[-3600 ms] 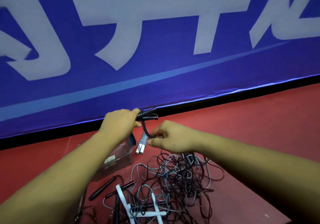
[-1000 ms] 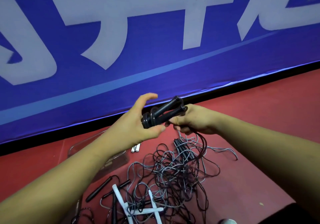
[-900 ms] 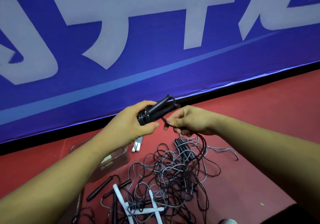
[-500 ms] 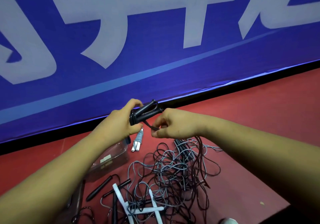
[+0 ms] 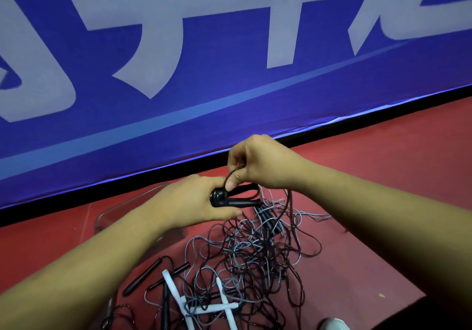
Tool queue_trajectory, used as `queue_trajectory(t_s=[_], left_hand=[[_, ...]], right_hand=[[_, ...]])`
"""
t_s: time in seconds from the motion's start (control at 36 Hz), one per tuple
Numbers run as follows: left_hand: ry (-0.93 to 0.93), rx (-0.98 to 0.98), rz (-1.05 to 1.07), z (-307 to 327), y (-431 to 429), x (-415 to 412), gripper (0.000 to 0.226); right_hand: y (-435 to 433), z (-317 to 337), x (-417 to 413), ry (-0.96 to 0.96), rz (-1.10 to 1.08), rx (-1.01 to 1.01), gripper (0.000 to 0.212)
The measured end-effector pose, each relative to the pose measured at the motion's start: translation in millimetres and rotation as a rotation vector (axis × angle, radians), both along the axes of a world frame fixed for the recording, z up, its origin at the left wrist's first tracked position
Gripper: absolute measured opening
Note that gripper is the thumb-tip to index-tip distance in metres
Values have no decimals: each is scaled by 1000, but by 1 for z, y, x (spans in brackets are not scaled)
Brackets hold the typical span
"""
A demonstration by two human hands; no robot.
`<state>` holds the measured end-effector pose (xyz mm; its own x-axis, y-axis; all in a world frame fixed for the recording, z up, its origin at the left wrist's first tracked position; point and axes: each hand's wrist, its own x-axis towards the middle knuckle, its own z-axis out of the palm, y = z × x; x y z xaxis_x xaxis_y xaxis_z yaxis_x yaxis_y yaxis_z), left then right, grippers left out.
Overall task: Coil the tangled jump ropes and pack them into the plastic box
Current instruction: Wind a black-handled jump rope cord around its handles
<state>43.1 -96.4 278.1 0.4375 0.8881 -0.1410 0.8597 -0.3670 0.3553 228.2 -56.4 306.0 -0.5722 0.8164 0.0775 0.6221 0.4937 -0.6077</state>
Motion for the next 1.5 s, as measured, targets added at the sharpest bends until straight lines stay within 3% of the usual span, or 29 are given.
queue_trajectory(t_s=[0.08, 0.28, 0.33, 0.42, 0.5, 0.61, 0.75, 0.83, 0.97, 1.08, 1.19, 1.28, 1.36, 1.42, 1.5], left_hand=[[-44, -25, -58, 4, -3, 3, 22], [-203, -98, -115, 7, -11, 6, 22], [-285, -128, -102, 8, -15, 8, 26], [-469, -162, 12, 10, -16, 9, 29], [-696, -137, 203, 13, -11, 6, 39], [-719, -74, 165, 20, -7, -1, 55], [-660, -53, 268, 16, -1, -9, 19], [-657, -77, 339, 10, 6, -13, 19], [-502, -99, 362, 3, 14, -24, 24], [-282, -26, 265, 0, 12, -21, 24], [-124, -37, 170, -4, 13, -18, 23], [-99, -77, 98, -4, 10, -17, 24], [-93, -117, 38, -3, 5, -14, 25], [-63, -144, -7, -2, 1, -9, 23], [-21, -145, -83, 3, -4, 1, 28]], right_hand=[[3, -7, 7, 79, 4, -134, 25], [7, -21, 28, 295, 120, -584, 7], [7, -27, 30, 393, 124, -711, 15], [5, -38, 29, 506, 68, -837, 35], [1, -44, 25, 549, 66, -900, 14], [-2, -43, 22, 413, 30, -811, 32], [-7, -38, 17, 276, 43, -754, 37], [-12, -29, 11, 221, 41, -687, 33], [-13, -4, -1, 7, 76, -356, 17], [-16, 0, -7, -276, 109, 13, 16], [-19, 1, -10, -414, 112, 228, 20], [-15, 2, -7, -389, 128, 234, 22], [-10, 2, -4, -248, 158, 53, 18], [-7, 2, -2, -136, 129, -56, 28], [-4, 1, 3, -104, 147, -138, 29]])
